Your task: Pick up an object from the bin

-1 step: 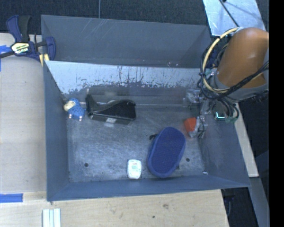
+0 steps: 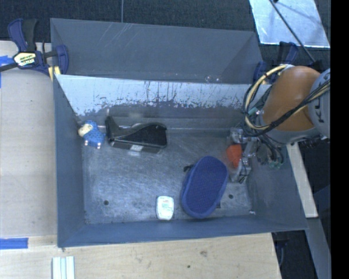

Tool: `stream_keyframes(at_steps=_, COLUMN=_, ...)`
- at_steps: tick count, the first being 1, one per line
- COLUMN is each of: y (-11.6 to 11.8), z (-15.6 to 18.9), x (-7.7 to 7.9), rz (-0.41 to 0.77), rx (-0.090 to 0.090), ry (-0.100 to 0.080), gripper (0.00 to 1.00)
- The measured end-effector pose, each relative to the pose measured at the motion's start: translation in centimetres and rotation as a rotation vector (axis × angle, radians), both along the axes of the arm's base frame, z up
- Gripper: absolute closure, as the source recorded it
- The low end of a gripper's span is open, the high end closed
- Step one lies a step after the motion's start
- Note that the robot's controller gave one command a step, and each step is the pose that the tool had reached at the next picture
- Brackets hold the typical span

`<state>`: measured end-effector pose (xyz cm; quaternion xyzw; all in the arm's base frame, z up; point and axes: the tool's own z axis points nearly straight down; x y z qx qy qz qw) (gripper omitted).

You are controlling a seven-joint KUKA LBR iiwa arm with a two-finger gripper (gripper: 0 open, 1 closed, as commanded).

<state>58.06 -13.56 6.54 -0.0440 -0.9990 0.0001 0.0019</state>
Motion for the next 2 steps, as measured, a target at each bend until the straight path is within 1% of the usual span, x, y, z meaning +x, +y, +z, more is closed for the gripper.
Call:
stream_keyframes(at_steps=1, y=0.4, z=0.5, x=0.3, rz=0.007, rx=0.003, ry=-0.009, gripper=1.00)
stream_keyframes(at_steps=2, y=-0.7, z=13.8, x=0.4, rz=0.095, rx=-0.004, ry=-0.016, gripper=1.00)
